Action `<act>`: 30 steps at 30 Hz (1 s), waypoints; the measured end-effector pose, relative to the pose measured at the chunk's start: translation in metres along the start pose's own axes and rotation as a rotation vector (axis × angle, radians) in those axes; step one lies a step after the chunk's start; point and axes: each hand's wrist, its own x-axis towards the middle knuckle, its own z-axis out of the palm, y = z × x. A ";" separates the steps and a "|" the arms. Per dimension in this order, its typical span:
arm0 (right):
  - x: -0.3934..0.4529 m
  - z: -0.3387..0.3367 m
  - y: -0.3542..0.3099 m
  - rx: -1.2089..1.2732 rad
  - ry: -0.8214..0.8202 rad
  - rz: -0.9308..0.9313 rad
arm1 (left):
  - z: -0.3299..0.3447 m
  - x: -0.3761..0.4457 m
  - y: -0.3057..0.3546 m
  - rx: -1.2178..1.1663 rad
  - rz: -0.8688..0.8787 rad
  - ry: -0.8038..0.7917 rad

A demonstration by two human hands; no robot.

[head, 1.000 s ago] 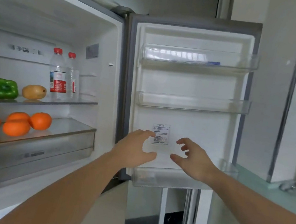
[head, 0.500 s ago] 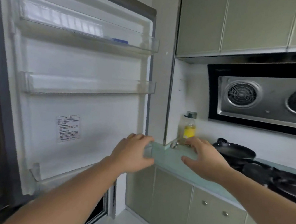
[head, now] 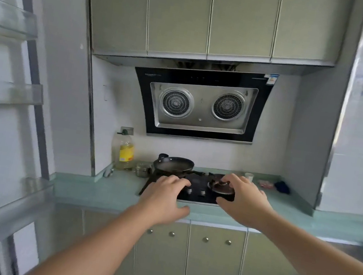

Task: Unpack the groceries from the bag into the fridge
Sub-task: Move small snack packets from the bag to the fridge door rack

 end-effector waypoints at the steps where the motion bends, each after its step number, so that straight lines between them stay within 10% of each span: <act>1: -0.003 -0.004 0.014 -0.007 0.004 0.022 | 0.008 0.008 0.011 -0.010 0.019 -0.009; 13: -0.072 -0.062 0.146 -0.135 0.106 0.482 | 0.083 0.099 0.142 -0.224 0.395 -0.168; 30: -0.207 -0.116 0.161 -0.317 0.268 0.992 | 0.127 0.088 0.286 -0.495 0.852 -0.349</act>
